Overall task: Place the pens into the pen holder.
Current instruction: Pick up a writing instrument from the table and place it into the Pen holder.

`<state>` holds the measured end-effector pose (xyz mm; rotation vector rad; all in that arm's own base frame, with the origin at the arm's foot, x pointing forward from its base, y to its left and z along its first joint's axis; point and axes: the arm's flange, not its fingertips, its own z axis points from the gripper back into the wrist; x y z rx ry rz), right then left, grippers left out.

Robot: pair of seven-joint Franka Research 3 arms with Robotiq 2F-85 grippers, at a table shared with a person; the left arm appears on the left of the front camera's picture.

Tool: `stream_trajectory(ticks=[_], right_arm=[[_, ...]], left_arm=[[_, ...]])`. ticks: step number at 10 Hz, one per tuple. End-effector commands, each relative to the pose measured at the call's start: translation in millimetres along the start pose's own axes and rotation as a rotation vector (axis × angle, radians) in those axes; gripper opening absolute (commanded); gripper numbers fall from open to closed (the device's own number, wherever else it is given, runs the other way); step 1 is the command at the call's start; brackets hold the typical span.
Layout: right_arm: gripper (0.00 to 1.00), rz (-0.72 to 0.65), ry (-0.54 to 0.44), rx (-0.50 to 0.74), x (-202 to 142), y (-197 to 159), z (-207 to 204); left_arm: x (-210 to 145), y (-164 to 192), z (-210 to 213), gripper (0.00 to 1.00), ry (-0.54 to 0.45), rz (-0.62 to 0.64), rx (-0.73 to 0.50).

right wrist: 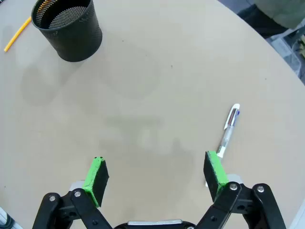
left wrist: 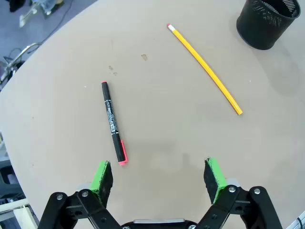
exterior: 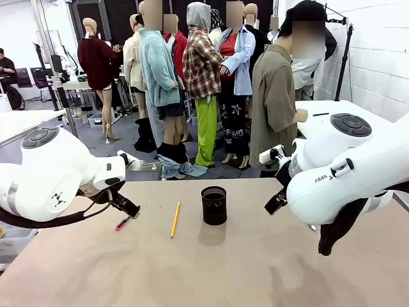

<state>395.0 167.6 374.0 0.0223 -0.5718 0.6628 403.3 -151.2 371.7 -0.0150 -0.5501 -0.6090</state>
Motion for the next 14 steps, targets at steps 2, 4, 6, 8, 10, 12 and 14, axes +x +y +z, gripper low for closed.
stream_trajectory(ticks=[2, 4, 6, 8, 10, 12, 14], right_arm=[[1.00, 0.000, 0.000, 0.000, 0, 0, 0], [1.00, 0.000, 0.000, 0.000, 0, 0, 0], [1.00, 0.000, 0.000, 0.000, 0, 0, 0], [1.00, 0.000, 0.000, 0.000, 0, 0, 0], [1.00, 0.000, 0.000, 0.000, 0, 0, 0], [1.00, -0.117, 0.085, -0.050, 21, -31, -2], [1.00, -0.185, 0.164, -0.082, 31, -56, -5]], left_arm=[[0, 0, 0, 1.00, 0.000, 0.000, 0.000], [0, 0, 0, 1.00, 0.000, 0.000, 0.000], [0, 0, 0, 1.00, 0.000, 0.000, 0.000], [0, 0, 0, 1.00, 0.000, 0.000, 0.000], [0, 0, 0, 1.00, 0.000, 0.000, 0.000], [0, 0, 0, 1.00, 0.000, 0.000, 0.000], [0, 0, 0, 1.00, 0.000, 0.000, 0.000]])
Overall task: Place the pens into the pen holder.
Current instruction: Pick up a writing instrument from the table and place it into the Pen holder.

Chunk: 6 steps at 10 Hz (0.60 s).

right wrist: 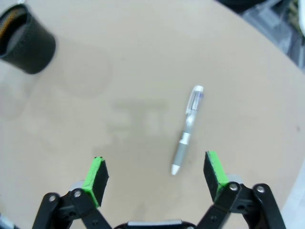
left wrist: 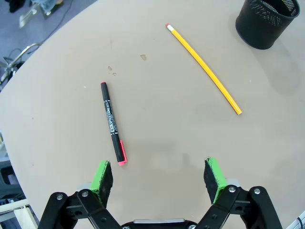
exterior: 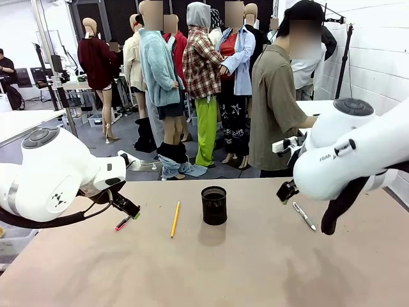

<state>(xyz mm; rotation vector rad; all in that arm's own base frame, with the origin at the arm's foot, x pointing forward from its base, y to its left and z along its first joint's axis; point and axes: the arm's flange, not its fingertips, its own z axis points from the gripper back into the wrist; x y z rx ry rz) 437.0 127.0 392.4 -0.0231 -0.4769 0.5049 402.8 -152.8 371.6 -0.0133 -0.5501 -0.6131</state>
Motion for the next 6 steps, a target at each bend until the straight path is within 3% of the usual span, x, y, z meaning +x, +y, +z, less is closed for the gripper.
stream_trajectory(ticks=[1, 3, 6], right_arm=[[1.00, -0.074, 0.100, -0.016, 24, -7, -11], [1.00, -0.155, 0.153, 0.013, 29, -37, -32], [1.00, -0.182, 0.249, 0.087, 28, -54, -65]], left_arm=[[0, 1, 0, 1.00, 0.000, 0.004, -0.001], [0, 1, 0, 1.00, 0.000, 0.004, -0.001], [0, 1, 0, 1.00, 0.000, 0.004, -0.001]])
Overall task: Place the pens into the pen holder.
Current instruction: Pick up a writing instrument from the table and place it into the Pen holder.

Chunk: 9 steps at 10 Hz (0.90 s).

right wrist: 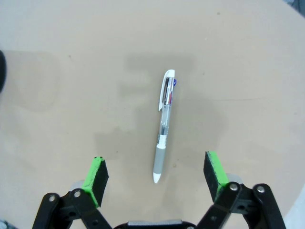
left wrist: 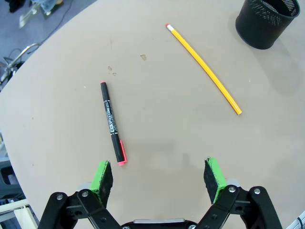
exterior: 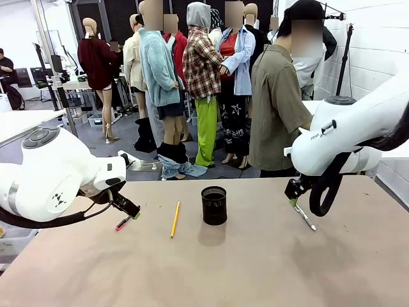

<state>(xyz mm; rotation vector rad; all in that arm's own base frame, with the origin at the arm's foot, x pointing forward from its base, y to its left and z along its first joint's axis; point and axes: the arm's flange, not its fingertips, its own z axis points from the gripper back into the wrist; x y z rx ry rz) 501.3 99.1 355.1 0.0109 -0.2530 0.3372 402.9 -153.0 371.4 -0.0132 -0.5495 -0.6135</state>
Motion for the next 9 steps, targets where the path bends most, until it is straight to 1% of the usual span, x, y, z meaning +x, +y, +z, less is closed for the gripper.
stream_trajectory(ticks=[1, 3, 4, 6, 9], right_arm=[[1.00, -0.003, 0.050, 0.036, 11, -6, -12], [1.00, 0.002, 0.099, 0.062, 11, -7, -34], [1.00, -0.003, 0.105, 0.066, 11, -9, -41], [1.00, -0.022, 0.113, 0.067, 13, -15, -47], [1.00, -0.030, 0.157, 0.066, 19, -19, -59]], left_arm=[[-1, 2, 0, 1.00, -0.001, 0.005, 0.000], [-1, 2, 0, 1.00, -0.001, 0.005, 0.000], [-1, 2, 0, 1.00, -0.001, 0.005, 0.000], [-1, 2, 0, 1.00, -0.001, 0.005, 0.000], [-1, 2, 0, 1.00, -0.001, 0.005, 0.000]])
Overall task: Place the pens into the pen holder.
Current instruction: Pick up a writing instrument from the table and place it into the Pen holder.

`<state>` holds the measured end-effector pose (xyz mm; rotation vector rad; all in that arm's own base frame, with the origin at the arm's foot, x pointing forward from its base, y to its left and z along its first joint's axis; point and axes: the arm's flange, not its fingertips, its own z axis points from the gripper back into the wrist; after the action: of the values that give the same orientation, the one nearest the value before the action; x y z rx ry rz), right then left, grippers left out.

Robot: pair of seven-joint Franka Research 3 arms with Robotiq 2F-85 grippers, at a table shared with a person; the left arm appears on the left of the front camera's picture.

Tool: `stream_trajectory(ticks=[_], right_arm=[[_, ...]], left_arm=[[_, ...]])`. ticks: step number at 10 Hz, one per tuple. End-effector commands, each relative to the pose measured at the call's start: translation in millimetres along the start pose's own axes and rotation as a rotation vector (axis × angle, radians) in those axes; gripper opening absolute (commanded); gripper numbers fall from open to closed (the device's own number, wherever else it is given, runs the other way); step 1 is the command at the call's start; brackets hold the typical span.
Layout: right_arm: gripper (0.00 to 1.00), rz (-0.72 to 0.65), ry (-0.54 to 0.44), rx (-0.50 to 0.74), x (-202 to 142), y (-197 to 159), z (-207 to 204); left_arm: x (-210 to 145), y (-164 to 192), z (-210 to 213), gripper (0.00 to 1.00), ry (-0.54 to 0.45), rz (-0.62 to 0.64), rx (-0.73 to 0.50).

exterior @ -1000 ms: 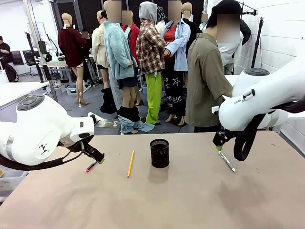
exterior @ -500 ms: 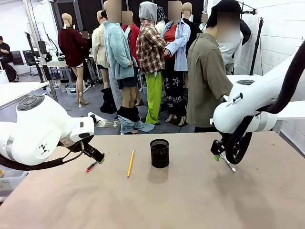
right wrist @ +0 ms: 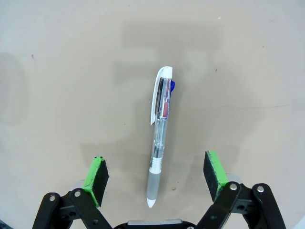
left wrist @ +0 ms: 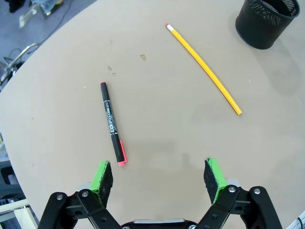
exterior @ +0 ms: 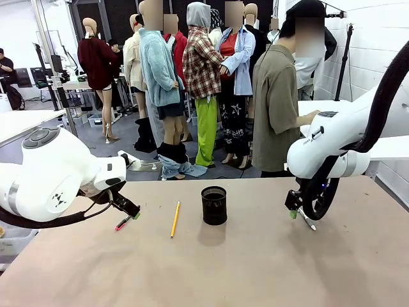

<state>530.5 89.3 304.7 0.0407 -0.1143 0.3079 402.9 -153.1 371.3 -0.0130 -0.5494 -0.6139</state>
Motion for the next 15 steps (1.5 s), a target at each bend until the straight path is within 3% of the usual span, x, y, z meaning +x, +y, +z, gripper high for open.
stream_trajectory(ticks=[1, 6, 12, 15], right_arm=[[0.92, 0.011, 0.038, 0.006, 10, -1, -5], [0.00, 0.016, 0.067, 0.007, 11, 0, -5], [0.00, 0.043, 0.107, 0.047, 13, 5, -5], [0.00, 0.188, -0.043, 0.205, -19, 10, 35]], left_arm=[[-1, 2, 0, 1.00, -0.001, 0.005, 0.000], [-1, 2, 0, 1.00, -0.001, 0.005, 0.000], [-1, 2, 0, 1.00, -0.001, 0.005, 0.000], [-1, 2, 0, 1.00, -0.001, 0.005, 0.000]])
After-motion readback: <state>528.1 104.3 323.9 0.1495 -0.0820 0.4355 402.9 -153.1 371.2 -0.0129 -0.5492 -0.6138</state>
